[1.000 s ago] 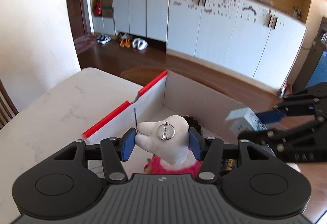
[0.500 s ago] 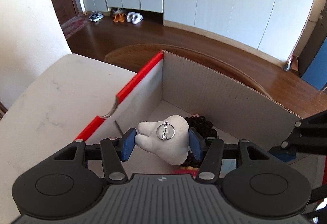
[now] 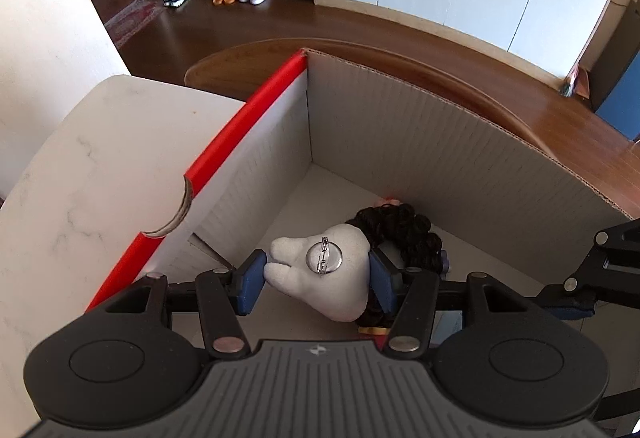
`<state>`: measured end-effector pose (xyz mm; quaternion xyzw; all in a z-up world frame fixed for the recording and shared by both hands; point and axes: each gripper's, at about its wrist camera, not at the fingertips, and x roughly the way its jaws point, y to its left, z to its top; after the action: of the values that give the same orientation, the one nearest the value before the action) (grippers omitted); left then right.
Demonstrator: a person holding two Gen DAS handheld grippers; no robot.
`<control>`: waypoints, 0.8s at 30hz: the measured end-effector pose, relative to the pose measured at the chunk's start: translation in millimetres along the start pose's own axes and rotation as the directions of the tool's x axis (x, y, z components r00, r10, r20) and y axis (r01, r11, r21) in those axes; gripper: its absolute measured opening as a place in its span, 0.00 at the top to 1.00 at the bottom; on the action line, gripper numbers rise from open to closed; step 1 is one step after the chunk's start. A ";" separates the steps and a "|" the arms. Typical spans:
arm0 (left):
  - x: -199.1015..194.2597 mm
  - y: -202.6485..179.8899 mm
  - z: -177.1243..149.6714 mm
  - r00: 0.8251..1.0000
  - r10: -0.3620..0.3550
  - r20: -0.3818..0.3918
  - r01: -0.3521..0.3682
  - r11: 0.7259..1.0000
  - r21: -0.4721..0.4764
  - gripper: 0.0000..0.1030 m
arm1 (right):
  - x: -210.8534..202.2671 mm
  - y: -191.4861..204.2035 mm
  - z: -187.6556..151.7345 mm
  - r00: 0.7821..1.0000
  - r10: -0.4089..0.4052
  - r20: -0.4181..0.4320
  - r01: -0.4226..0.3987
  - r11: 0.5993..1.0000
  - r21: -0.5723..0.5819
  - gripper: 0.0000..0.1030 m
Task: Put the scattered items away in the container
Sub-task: 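Open both tools to drop the tooth plush and blue box into the box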
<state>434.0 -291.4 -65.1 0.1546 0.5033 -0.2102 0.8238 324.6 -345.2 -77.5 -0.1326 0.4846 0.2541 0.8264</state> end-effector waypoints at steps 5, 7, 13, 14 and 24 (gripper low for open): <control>7.1 0.8 1.2 0.997 -0.001 -0.078 0.001 1.000 -0.003 0.45 | -1.7 -4.5 1.4 0.999 0.016 -0.036 -0.014 0.999 0.040 0.00; 5.6 1.1 2.0 0.997 -0.007 -0.083 0.006 1.000 -0.007 0.41 | -4.6 -4.1 0.5 0.999 0.023 -0.037 -0.021 0.999 0.037 0.00; -10.8 -7.1 -3.5 1.000 0.002 -0.025 -0.002 1.000 0.012 0.36 | -18.2 -2.4 -4.4 1.000 0.003 -0.006 -0.003 1.000 0.012 0.00; -15.2 -8.3 -4.9 1.000 0.003 -0.008 -0.003 1.000 0.014 0.34 | -20.6 -3.0 -3.9 1.000 0.000 0.001 0.000 1.000 0.012 0.00; -73.4 -9.9 -28.4 0.994 -0.002 0.107 0.003 1.000 -0.010 0.30 | -44.8 -9.0 1.5 0.997 -0.025 0.071 0.025 1.000 0.010 0.00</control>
<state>377.6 -272.7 -12.6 0.1382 0.4597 -0.2167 0.8501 312.6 -365.1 -38.1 -0.1256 0.4543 0.2460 0.8470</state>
